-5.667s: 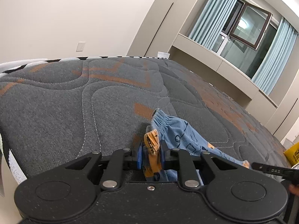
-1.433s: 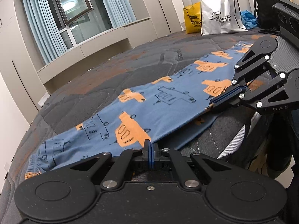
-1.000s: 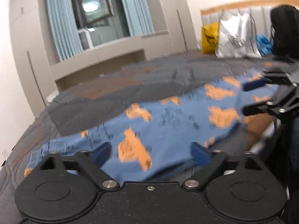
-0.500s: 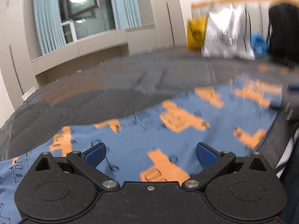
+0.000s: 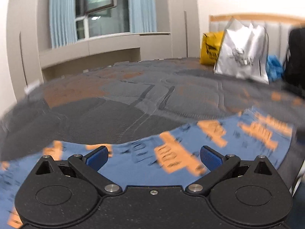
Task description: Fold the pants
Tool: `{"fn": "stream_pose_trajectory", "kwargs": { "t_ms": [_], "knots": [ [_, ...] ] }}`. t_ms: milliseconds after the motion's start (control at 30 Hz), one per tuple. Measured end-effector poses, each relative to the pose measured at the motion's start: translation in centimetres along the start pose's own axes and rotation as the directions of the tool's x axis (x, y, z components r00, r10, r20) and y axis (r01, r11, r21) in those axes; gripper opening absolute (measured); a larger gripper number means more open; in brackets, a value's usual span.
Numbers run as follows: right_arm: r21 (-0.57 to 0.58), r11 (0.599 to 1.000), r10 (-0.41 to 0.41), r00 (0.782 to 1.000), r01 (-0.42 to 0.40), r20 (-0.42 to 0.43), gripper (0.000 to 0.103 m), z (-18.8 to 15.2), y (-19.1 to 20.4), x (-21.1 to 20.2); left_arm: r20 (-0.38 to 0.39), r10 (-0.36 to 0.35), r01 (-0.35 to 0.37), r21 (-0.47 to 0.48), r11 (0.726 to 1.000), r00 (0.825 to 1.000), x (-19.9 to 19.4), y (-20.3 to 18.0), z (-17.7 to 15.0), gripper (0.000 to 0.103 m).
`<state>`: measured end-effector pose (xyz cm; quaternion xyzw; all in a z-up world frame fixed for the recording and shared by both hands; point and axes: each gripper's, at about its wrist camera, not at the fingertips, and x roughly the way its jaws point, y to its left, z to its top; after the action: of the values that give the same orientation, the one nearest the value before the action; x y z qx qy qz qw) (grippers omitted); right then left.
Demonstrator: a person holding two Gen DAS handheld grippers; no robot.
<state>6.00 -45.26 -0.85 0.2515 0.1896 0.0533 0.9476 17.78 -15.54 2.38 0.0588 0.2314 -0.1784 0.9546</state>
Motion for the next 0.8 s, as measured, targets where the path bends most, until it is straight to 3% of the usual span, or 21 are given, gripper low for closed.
{"fn": "stream_pose_trajectory", "kwargs": {
  "t_ms": [133,233,367,467,533,600,700,800],
  "knots": [
    [0.013,1.0,-0.005,0.999,0.005,-0.037,0.103,0.7,-0.1,1.0,-0.011,-0.079,0.076,-0.139,0.987,0.997,1.8,-0.3,0.4,0.102],
    [0.086,0.996,-0.013,1.0,0.015,-0.018,0.097,1.1,-0.1,2.2,-0.052,-0.063,0.054,-0.158,0.986,0.997,3.0,-0.7,-0.1,0.102],
    [0.135,0.987,-0.089,0.995,0.083,0.036,0.067,0.6,0.0,2.7,-0.125,-0.036,0.014,-0.173,0.985,0.992,4.3,-0.4,-0.9,0.102],
    [0.105,0.981,-0.171,0.983,0.163,0.065,0.039,0.2,0.4,2.8,-0.114,-0.045,0.024,-0.183,0.983,0.992,4.3,-0.2,-0.7,0.102],
    [0.048,0.975,-0.22,0.972,0.217,0.081,0.029,0.1,1.1,3.0,-0.091,-0.062,0.043,-0.197,0.979,0.994,3.9,0.0,-0.5,0.102],
    [-0.035,0.969,-0.239,0.965,0.244,0.104,0.02,-0.1,2.1,3.0,-0.053,-0.105,0.09,-0.243,0.966,0.993,3.4,0.3,0.0,0.102],
    [-0.193,0.942,-0.247,0.957,0.275,0.155,0.019,-0.7,4.6,2.8,0.02,-0.217,0.213,-0.309,0.927,0.976,2.8,0.3,1.0,0.102],
    [-0.353,0.888,-0.235,0.951,0.294,0.203,0.019,-1.8,7.5,2.6,0.054,-0.373,0.37,-0.324,0.871,0.926,3.0,-0.6,2.4,0.102]
  ]
}}
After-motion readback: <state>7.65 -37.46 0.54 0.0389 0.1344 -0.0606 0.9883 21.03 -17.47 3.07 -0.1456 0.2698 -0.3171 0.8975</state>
